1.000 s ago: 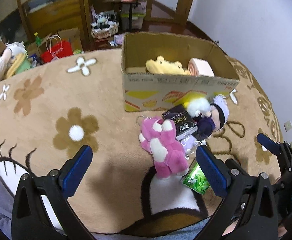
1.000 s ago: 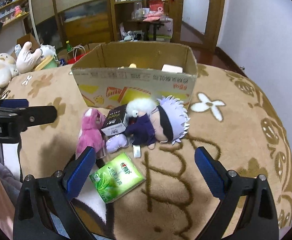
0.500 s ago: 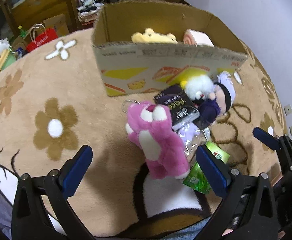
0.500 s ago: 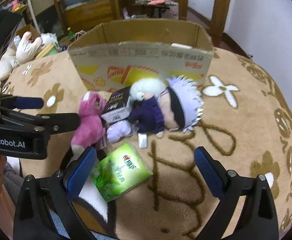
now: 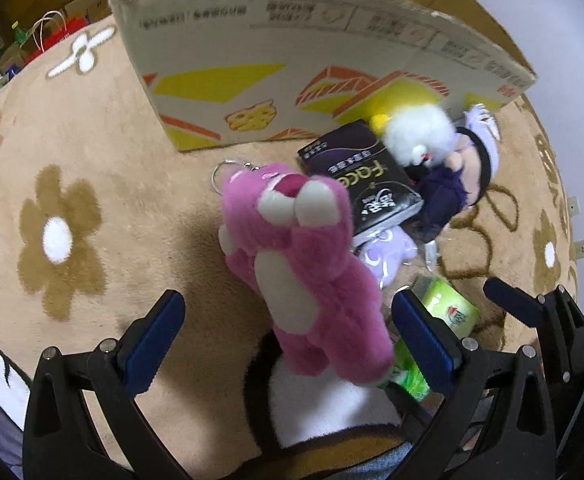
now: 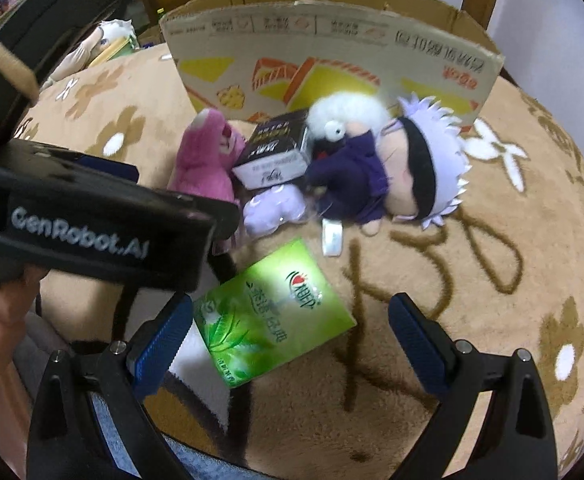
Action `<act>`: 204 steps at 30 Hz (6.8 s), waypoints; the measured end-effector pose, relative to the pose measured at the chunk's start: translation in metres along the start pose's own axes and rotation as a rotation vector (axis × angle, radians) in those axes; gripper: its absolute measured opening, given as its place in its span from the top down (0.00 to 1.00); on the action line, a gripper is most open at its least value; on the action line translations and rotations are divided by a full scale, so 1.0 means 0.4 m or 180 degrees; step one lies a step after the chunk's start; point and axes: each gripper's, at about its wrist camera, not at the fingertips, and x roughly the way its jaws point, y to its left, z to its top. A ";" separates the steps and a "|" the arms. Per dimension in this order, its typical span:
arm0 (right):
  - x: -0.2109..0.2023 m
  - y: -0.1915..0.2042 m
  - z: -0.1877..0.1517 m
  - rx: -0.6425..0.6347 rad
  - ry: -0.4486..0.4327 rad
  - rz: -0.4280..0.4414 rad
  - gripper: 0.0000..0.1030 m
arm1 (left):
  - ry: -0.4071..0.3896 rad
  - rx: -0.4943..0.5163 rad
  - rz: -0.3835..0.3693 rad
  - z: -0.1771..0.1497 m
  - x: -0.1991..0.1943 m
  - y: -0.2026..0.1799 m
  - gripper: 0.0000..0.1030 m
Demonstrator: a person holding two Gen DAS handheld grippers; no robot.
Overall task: Organize soft objects
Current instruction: 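Close left tool on pink strawberry bear while right tool grasps green tissue pack, then lift pink bear with left tool while right tool carries tissue pack over box, then open left tool to drop pink bear into box while right tool drops tissue pack, then withdraw both tools from the box toward the remaining anime plush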
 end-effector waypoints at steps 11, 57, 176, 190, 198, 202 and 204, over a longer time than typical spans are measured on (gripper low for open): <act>0.051 0.037 -0.005 -0.0126 0.0240 0.0070 0.12 | 0.0049 -0.0092 0.0008 0.009 0.023 0.023 0.03; -0.216 -0.126 0.013 0.0270 -0.1086 0.0037 0.14 | -0.1015 0.0076 0.0511 -0.103 -0.191 -0.027 0.53; -0.303 -0.260 0.070 0.0744 -0.1703 0.0130 0.00 | -0.1769 0.0068 0.0778 -0.052 -0.306 -0.052 0.04; -0.233 -0.258 0.094 0.0724 -0.1518 0.0099 0.00 | -0.1486 0.0021 0.0553 -0.006 -0.236 -0.035 0.04; -0.190 -0.278 0.118 0.0860 -0.1384 0.0140 0.00 | -0.1347 0.0122 0.0526 0.032 -0.184 -0.052 0.04; -0.165 -0.286 0.124 0.0925 -0.1268 0.0160 0.00 | -0.1236 0.0188 0.0502 0.051 -0.159 -0.061 0.04; -0.150 -0.291 0.129 0.0927 -0.1202 0.0183 0.00 | -0.1182 0.0212 0.0512 0.061 -0.142 -0.063 0.04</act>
